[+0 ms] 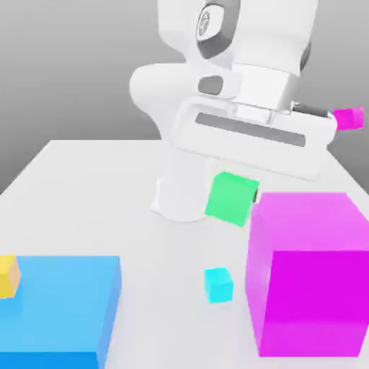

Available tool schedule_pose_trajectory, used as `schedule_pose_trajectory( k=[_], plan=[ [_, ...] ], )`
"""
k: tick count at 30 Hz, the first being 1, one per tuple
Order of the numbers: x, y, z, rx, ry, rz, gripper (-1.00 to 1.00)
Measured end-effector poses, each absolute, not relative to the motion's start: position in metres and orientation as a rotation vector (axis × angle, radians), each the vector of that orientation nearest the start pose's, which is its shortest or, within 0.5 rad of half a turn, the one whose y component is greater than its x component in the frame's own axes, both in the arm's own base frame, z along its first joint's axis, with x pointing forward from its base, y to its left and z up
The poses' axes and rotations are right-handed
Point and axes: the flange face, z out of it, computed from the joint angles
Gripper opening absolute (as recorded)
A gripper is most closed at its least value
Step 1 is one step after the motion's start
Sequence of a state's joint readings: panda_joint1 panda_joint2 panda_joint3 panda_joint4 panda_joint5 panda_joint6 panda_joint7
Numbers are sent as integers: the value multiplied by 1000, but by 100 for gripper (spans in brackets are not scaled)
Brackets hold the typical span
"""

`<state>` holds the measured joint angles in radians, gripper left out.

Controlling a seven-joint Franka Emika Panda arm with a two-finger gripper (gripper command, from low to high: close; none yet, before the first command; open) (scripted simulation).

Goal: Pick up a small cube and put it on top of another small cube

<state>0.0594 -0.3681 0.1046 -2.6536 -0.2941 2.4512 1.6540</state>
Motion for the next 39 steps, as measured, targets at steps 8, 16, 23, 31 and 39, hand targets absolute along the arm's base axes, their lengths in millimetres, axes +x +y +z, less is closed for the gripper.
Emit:
schedule_pose_trajectory(
  k=[8, 16, 23, 31, 39],
  plan=[
    [385, 35, 332, -1932, 2440, -242, -100],
    [344, 61, 270, -1421, 2780, -55, -100],
    [327, 61, 235, -1198, 2921, -67, -100],
    [327, 55, 208, -1203, 2948, -124, -100],
    [325, 58, 187, -1210, 2942, -88, -100]
  ],
)
